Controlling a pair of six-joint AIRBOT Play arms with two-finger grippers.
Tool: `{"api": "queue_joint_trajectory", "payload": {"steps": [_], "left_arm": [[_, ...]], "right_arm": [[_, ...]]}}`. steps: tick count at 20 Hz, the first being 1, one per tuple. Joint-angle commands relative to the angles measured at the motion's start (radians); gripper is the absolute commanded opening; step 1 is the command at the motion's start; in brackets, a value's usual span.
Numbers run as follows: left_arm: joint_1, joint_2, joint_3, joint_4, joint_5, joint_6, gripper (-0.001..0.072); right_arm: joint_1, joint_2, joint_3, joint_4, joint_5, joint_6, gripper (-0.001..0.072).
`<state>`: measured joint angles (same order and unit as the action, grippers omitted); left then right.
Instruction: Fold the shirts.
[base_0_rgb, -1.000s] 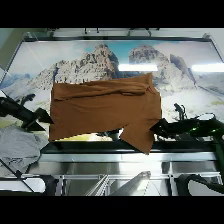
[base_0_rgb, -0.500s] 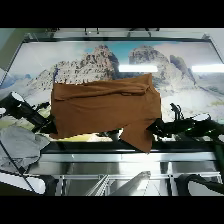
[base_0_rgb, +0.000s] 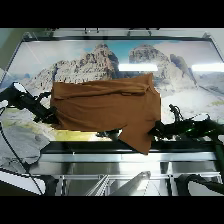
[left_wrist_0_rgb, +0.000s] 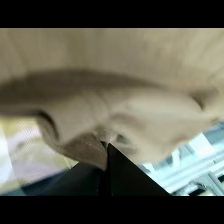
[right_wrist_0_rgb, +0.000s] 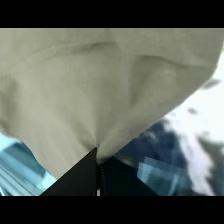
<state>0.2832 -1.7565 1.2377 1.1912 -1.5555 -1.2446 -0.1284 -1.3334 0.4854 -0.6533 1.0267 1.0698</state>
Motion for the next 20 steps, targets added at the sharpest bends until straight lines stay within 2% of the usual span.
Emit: {"api": "queue_joint_trajectory", "payload": {"steps": [1,3,5,7,9,11,13,18,20], "left_arm": [[0.048,0.039,-0.023,-0.013,-0.051,0.026,0.0024],[0.095,0.088,-0.076,-0.034,-0.063,0.082,0.0024],[0.150,0.121,-0.102,-0.074,-0.129,0.146,0.0024],[0.203,0.138,-0.089,-0.118,-0.174,0.152,0.0024],[0.245,0.137,-0.034,-0.254,-0.190,0.153,0.0024],[0.249,0.129,0.043,-0.391,-0.188,0.165,0.0024],[0.217,0.098,0.138,-0.457,-0.185,0.165,0.0024],[0.093,-0.063,0.406,-0.457,-0.080,0.121,0.0024],[0.055,-0.158,0.515,-0.457,-0.054,0.099,0.0024]], "right_arm": [[-0.001,0.066,-0.016,-0.217,0.053,0.161,0.0026],[-0.001,0.174,-0.032,-0.309,0.075,0.251,0.0026],[-0.001,0.309,-0.027,-0.295,0.066,0.273,0.0026],[-0.001,0.419,-0.009,-0.250,-0.003,0.258,0.0026],[-0.001,0.450,0.023,-0.146,-0.055,0.184,0.0026],[-0.001,0.419,0.064,0.034,-0.104,0.062,0.0027],[-0.001,0.340,0.122,0.222,-0.142,-0.074,0.0026],[0.000,0.018,0.348,0.478,-0.186,-0.288,0.0027],[-0.001,-0.115,0.457,0.536,-0.202,-0.312,0.0027]]}}
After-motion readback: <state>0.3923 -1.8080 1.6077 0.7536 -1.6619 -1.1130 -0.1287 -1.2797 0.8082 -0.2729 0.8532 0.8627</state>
